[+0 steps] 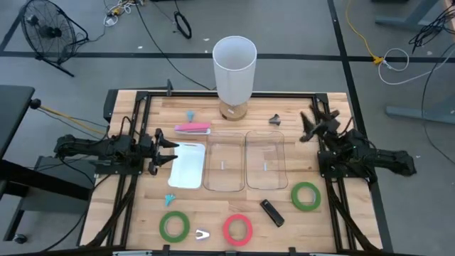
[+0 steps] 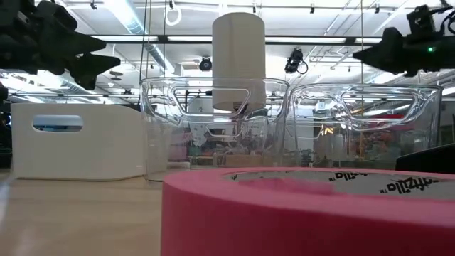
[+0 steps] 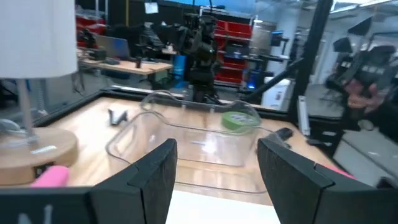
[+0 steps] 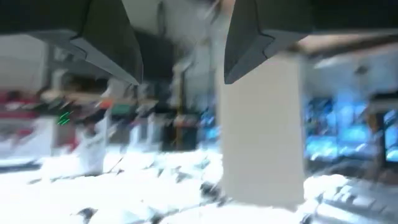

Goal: Pick and place Stapler, Stapler remover, tape
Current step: Put the black staple remover into the white bin

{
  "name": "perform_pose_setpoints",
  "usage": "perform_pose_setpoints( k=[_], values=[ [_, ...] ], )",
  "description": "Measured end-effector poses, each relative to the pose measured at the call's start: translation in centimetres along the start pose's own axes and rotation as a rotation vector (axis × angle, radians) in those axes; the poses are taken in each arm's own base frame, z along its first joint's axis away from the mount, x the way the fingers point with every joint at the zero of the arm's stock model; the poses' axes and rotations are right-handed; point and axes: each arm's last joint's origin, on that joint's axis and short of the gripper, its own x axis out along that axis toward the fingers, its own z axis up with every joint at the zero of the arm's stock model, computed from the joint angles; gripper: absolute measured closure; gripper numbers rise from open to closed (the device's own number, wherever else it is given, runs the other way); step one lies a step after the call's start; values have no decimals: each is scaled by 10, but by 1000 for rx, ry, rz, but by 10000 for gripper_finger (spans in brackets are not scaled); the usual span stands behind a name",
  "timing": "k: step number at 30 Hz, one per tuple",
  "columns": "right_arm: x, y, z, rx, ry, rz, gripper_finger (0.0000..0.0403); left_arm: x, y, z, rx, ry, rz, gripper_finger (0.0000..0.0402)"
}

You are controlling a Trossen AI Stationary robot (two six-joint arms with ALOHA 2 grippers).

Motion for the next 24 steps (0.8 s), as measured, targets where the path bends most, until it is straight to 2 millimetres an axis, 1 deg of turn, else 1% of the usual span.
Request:
perform_pose_setpoints(
  k=[2, 5, 7, 9, 11, 14, 16, 20, 22, 24],
  values=[
    [6, -8, 11, -3, -42, -39, 175, 0, 1, 1, 27, -17, 35, 175],
    [19, -14, 32, 13, -64, 40, 175, 0, 2, 2, 30, -26, 67, 175],
    [34, -17, 41, -3, 41, 39, 175, 0, 2, 3, 29, -33, 69, 175],
    [51, -23, 42, 9, 236, -33, 175, 0, 2, 3, 24, -34, 68, 175],
    [68, -28, 35, 46, 466, -57, 175, 0, 2, 3, 8, -38, 68, 175],
    [86, -31, 17, 101, 778, 3, 175, 0, 2, 3, 3, -38, 68, 175],
    [93, -28, 3, 134, 890, 98, 175, 0, 2, 3, 2, -38, 67, 175],
    [110, -15, -16, 239, 919, 334, 175, 0, 2, 3, 2, -38, 68, 175],
    [118, -6, -19, 273, 876, 454, 175, 0, 2, 3, -1, -38, 67, 175],
    [125, 2, -18, 299, 803, 558, 175, 0, 2, 3, -1, -38, 67, 175]
  ],
)
